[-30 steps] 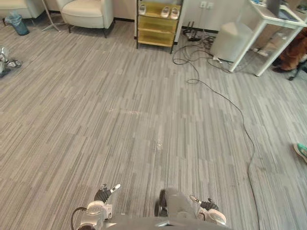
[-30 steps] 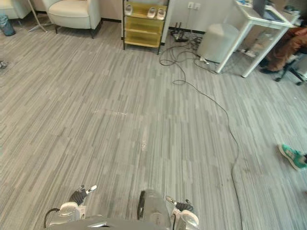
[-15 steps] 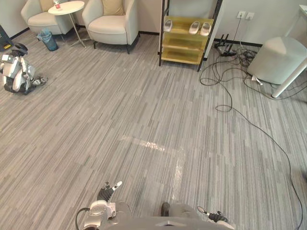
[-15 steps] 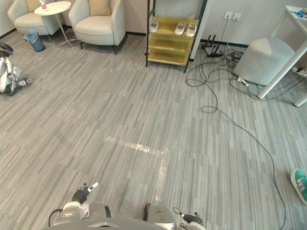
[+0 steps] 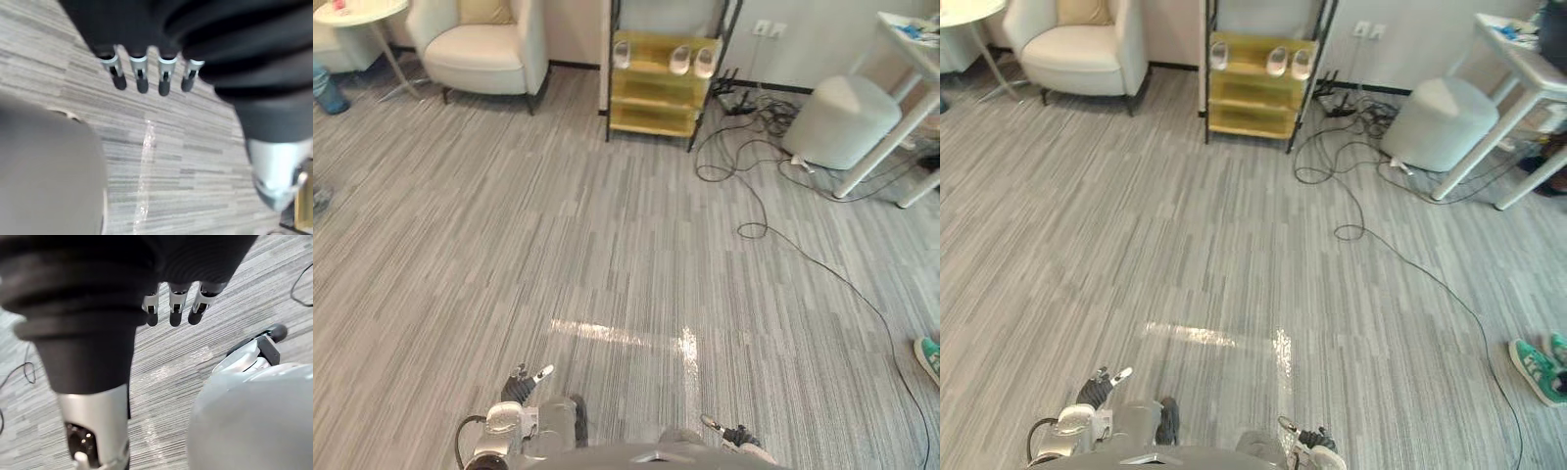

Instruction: Pick up cushions and gather them together orderly.

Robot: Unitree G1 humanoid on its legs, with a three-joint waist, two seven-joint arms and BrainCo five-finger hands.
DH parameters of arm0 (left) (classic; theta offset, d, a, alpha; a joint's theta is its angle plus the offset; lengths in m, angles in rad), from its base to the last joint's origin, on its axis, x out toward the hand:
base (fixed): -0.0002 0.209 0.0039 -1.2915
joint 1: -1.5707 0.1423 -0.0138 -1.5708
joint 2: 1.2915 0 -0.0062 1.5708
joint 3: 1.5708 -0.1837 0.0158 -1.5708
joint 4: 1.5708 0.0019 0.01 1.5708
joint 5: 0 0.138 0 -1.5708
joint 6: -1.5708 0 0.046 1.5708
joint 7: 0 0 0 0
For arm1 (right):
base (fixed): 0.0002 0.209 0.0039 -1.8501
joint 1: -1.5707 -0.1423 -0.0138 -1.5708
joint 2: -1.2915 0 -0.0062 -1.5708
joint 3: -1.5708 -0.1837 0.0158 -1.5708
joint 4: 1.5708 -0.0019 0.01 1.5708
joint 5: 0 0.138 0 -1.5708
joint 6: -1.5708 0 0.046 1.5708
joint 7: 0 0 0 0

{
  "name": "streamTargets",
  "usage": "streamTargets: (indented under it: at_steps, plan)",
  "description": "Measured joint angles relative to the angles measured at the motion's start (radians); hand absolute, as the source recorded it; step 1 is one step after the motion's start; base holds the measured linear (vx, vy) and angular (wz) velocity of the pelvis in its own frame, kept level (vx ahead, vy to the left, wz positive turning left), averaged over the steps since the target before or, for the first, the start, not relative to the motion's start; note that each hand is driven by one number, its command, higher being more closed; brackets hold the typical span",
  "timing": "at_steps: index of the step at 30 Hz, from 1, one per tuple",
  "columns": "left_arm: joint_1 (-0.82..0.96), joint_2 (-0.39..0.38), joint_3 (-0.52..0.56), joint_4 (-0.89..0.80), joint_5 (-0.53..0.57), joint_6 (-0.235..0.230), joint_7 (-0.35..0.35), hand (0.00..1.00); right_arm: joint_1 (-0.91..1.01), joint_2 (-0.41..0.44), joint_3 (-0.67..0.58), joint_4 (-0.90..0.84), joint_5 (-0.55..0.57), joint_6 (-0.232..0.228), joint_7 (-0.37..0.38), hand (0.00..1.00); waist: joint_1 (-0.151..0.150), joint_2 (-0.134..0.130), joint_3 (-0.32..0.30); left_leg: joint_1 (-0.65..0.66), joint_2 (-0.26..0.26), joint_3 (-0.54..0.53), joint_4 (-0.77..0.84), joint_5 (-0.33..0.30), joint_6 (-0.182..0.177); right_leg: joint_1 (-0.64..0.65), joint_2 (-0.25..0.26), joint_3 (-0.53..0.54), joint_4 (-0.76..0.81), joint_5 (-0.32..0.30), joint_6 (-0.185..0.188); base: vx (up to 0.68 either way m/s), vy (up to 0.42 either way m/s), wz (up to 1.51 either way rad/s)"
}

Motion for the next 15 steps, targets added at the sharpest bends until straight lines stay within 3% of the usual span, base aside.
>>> streamTargets:
  at_steps: [1,2,5,6,11,15]
  plan:
    - [0.000,0.004,0.000,0.001,0.001,0.000,0.000,0.00,0.014,0.004,-0.002,0.015,-0.001,0.002,0.000,0.00,0.001,-0.020,-0.006,0.013,-0.030,-0.017,-0.001,-0.006,-0.014,0.005,0.006,0.013,-0.120,0.198,-0.038,0.24,-0.099,0.17]
    - [-0.004,-0.002,0.004,0.012,0.002,0.001,0.001,0.00,0.015,0.002,-0.014,0.034,0.001,0.005,0.001,0.00,-0.002,-0.011,-0.004,0.029,-0.033,-0.043,-0.007,-0.015,-0.026,0.016,0.003,0.022,-0.106,0.195,-0.008,0.22,-0.091,0.23]
    - [0.009,-0.052,0.005,0.029,0.003,-0.001,0.001,0.00,0.050,-0.038,-0.034,0.048,0.000,0.017,-0.002,0.00,0.004,0.070,-0.038,0.071,-0.002,-0.092,-0.081,-0.007,-0.037,0.092,0.055,0.022,-0.241,0.211,-0.006,0.21,-0.082,0.10]
    - [0.010,-0.054,0.006,0.029,0.005,-0.001,0.001,0.00,0.047,-0.044,-0.033,0.053,0.000,0.017,-0.002,0.00,0.003,0.078,-0.039,0.071,0.006,-0.097,-0.089,-0.007,-0.037,0.114,0.071,0.024,-0.286,0.231,-0.008,0.15,-0.094,-0.05]
    - [0.008,-0.037,0.002,0.028,0.023,-0.002,-0.002,0.00,0.042,-0.034,-0.033,0.075,-0.001,0.018,-0.002,0.00,0.007,0.043,-0.048,0.078,0.024,-0.135,-0.105,-0.018,-0.052,0.204,0.115,0.042,-0.490,0.329,-0.017,0.02,-0.010,-0.10]
    - [0.005,-0.026,-0.001,0.029,0.023,-0.001,-0.001,0.00,0.046,-0.027,-0.032,0.075,-0.001,0.018,-0.002,0.00,0.012,0.033,-0.047,0.084,0.019,-0.112,-0.103,-0.031,-0.052,0.215,0.115,0.066,-0.522,0.352,-0.012,-0.02,0.042,-0.16]
